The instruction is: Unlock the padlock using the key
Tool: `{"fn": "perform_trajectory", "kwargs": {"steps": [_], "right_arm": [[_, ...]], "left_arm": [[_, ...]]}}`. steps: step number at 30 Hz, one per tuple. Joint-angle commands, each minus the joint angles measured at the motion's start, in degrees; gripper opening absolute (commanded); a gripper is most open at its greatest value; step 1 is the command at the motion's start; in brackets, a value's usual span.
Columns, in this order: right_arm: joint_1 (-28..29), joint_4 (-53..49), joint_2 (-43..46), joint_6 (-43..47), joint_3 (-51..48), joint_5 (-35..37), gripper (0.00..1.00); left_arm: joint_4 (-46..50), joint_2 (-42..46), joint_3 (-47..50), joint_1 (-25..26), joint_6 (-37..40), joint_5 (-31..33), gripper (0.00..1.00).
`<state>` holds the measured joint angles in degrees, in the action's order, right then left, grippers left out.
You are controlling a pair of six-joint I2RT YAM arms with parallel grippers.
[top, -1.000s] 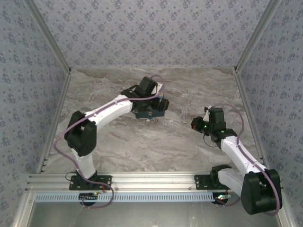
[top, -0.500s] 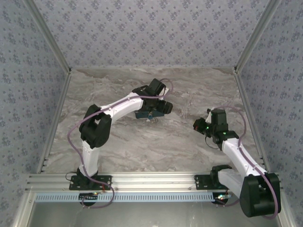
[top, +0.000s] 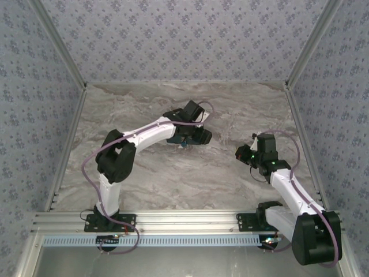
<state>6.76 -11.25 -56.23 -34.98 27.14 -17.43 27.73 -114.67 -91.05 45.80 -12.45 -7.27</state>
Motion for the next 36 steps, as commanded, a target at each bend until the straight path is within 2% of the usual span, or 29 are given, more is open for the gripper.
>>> {"fn": "perform_trajectory", "kwargs": {"steps": [1, 11, 18, 23, 28, 32, 36], "right_arm": [[-0.4, -1.2, 0.5, -0.5, 0.2, -0.4, 0.00], [0.0, 0.1, -1.0, 0.0, 1.0, -3.4, 0.00], [2.9, 4.7, -2.5, 0.1, 2.6, -6.3, 0.00], [6.6, 10.0, -5.5, -0.6, 4.2, -7.2, 0.00], [10.7, 13.7, -11.1, -0.6, 7.7, -7.4, 0.00], [12.9, 15.7, -15.9, -0.6, 11.2, -7.3, 0.00], [14.3, 16.9, -20.6, -0.7, 14.8, -7.3, 0.00]], "left_arm": [[3.6, 1.4, 3.2, 1.6, -0.3, -2.8, 0.75], [-0.4, 8.5, 7.5, 2.6, -2.1, -3.1, 0.77], [-3.3, 14.9, 10.5, 1.2, -2.7, -2.9, 0.80], [-10.7, 24.1, 22.1, -4.6, -5.5, -5.1, 0.81], [-25.1, 31.5, 36.8, -13.5, -7.7, -15.8, 0.83], [-36.1, 33.3, 45.0, -19.2, -7.1, -23.3, 0.85], [-41.3, 31.1, 47.6, -21.8, -5.8, -26.7, 0.84]]}}
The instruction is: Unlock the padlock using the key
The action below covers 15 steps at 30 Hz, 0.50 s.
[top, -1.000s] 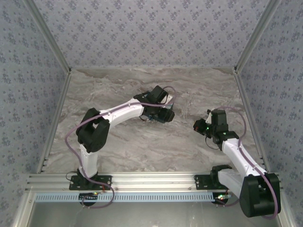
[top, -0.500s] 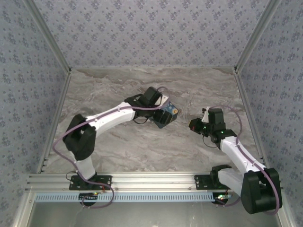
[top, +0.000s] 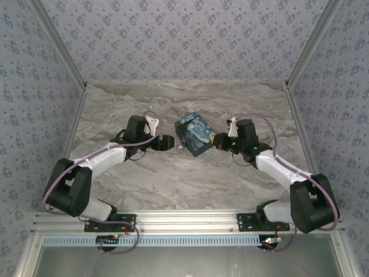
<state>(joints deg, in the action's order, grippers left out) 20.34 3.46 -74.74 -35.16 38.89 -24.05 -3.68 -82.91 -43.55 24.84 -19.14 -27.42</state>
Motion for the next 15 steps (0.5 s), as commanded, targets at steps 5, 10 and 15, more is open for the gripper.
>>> {"fn": "perform_trajectory", "kwargs": {"steps": [5, 10, 15], "right_arm": [[1.5, 2.2, -7.5, -0.5, 7.3, -0.1, 0.00], [1.5, 1.5, -11.9, 0.3, 11.2, 0.4, 0.00], [3.1, -3.5, -19.3, 2.8, 19.1, -0.2, 0.00]], "left_arm": [[-15.9, -7.1, 0.3, -1.5, 0.2, -10.0, 0.80], [-18.4, -13.1, -1.8, -1.1, -0.9, -11.6, 0.76], [-19.4, -15.3, -2.2, -0.4, -0.9, -10.9, 0.75]]}}
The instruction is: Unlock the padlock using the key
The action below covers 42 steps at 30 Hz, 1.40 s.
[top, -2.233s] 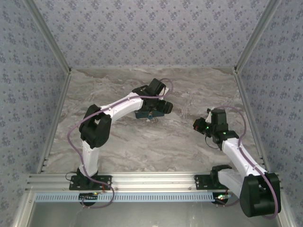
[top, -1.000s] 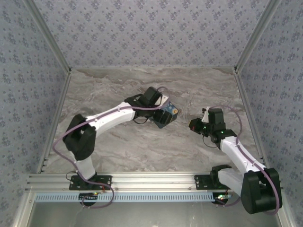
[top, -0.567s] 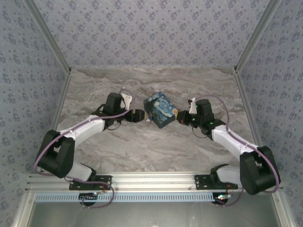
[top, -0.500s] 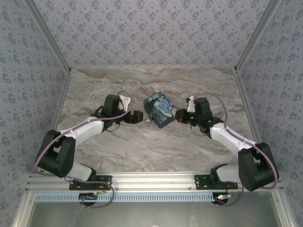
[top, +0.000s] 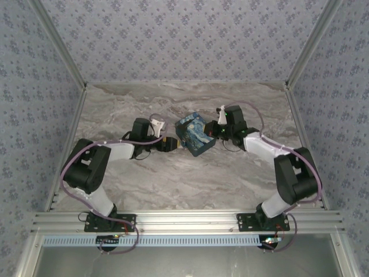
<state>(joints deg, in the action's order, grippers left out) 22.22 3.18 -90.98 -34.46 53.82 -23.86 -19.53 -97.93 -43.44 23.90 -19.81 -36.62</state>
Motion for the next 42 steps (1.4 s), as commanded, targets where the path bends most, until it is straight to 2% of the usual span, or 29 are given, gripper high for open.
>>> {"fn": "perform_trajectory", "kwargs": {"steps": [1, 10, 16, 30, 42], "right_arm": [[1.7, -3.6, -4.7, 2.3, 5.8, -0.6, 0.00], [4.9, -2.1, -17.4, 0.7, 18.5, -4.3, 0.00], [5.4, -1.5, -21.0, 0.1, 22.1, -5.5, 0.00], [6.6, -4.7, -24.7, 0.9, 21.6, -7.3, 0.00], [8.4, -10.1, -24.8, 3.2, 18.8, -8.4, 0.00]], "left_arm": [[-3.7, -0.3, -2.0, 0.5, -0.4, -1.2, 0.75], [-2.3, 3.4, 1.3, 0.5, 0.1, 1.6, 0.76], [-1.7, 4.8, 2.5, 0.5, 0.0, 2.1, 0.76], [-0.6, 5.3, 3.2, 0.7, 0.9, 2.9, 0.76], [0.1, 10.5, 7.7, 1.8, 2.0, 5.4, 0.76]]}}
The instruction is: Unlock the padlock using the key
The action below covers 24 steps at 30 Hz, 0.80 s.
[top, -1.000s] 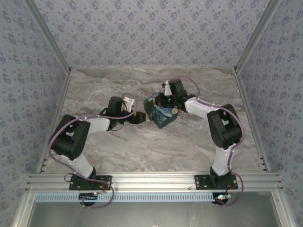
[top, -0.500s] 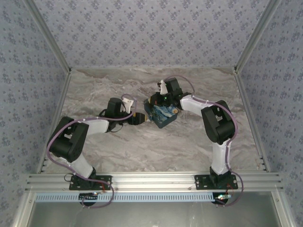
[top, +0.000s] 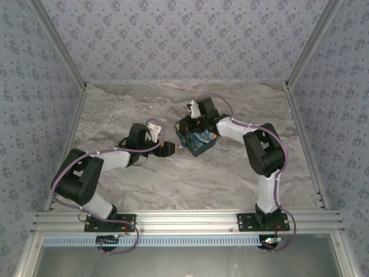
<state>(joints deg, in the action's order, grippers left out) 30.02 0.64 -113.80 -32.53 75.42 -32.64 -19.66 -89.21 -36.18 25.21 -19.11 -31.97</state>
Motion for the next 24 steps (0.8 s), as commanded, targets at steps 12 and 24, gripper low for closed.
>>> {"fn": "perform_trajectory", "kwargs": {"steps": [12, 24], "right_arm": [[-1.4, 4.4, -0.8, -5.6, -3.4, -6.2, 0.00], [0.8, -0.6, -2.6, -4.0, -4.3, -4.8, 0.00]], "left_arm": [[-1.2, 2.2, 0.7, 0.8, 0.6, 0.9, 0.76], [-1.1, 2.5, 1.3, 1.1, 1.4, 1.4, 0.76]]}}
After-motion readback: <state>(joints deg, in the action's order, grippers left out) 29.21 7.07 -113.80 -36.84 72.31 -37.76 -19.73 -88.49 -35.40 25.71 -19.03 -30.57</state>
